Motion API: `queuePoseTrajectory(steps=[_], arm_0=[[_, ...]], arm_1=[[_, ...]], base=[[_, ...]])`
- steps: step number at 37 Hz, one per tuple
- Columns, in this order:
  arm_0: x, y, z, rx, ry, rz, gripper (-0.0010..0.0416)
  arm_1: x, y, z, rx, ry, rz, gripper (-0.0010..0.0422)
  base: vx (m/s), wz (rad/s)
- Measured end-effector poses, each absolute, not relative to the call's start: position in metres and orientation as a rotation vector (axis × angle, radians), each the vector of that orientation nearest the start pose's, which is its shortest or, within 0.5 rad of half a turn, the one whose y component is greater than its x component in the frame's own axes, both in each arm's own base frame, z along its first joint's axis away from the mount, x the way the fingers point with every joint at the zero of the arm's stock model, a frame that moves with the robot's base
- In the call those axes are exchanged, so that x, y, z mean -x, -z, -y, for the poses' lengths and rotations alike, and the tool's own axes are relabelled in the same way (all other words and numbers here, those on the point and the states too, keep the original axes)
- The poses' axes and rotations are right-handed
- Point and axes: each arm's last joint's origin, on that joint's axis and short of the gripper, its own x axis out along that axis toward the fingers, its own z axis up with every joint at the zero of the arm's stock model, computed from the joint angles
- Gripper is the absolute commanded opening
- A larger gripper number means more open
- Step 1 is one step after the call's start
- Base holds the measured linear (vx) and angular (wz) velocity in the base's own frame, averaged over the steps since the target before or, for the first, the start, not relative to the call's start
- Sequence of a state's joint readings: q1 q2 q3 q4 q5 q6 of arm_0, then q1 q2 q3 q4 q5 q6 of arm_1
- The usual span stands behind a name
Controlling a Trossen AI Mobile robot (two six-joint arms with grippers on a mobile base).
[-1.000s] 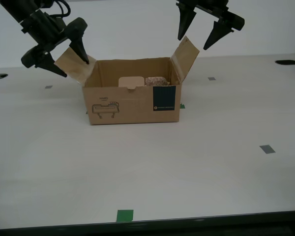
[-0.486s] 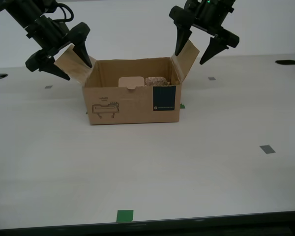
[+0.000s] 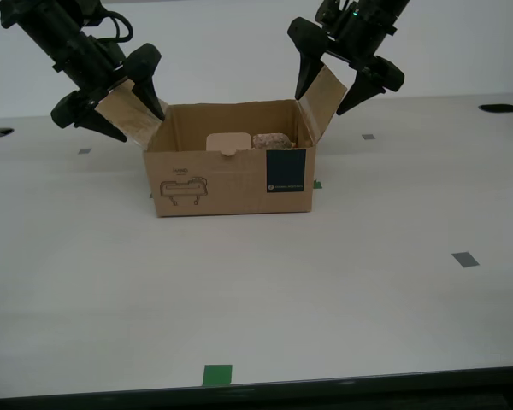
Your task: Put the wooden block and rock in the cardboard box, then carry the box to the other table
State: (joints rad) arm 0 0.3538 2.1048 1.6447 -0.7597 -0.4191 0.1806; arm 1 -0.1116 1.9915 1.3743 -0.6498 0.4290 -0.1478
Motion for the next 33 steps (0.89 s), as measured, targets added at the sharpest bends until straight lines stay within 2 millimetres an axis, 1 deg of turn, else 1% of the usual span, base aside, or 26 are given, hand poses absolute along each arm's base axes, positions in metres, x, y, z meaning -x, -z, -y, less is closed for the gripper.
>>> queuePoseTrajectory(steps=[13,17,20,24,29,33], arm_0=[[-0.4,-0.186,-0.168,-0.18,-0.578,-1.299,0.0385],[-0.399,-0.186,-0.17,-0.178,-0.582,-1.298,0.0371],[-0.399,-0.186,-0.171,-0.178,-0.583,-1.298,0.035],[-0.398,-0.186,-0.172,-0.181,-0.583,-1.3,0.0313],[-0.398,-0.186,-0.173,-0.181,-0.583,-1.3,0.0253],[-0.398,-0.187,-0.173,-0.183,-0.582,-1.3,0.0192]], arm_1=[[-0.386,-0.162,0.063,0.317,0.387,-1.302,0.0373],[-0.385,-0.162,0.065,0.314,0.391,-1.304,0.0372],[-0.385,-0.162,0.066,0.314,0.392,-1.304,0.0363],[-0.385,-0.162,0.066,0.316,0.391,-1.305,0.0335],[-0.385,-0.162,0.066,0.319,0.389,-1.306,0.0281],[-0.385,-0.162,0.066,0.322,0.386,-1.307,0.0227]], base=[[0.0,0.0],[0.0,0.0],[0.0,0.0],[0.0,0.0],[0.0,0.0],[0.0,0.0]])
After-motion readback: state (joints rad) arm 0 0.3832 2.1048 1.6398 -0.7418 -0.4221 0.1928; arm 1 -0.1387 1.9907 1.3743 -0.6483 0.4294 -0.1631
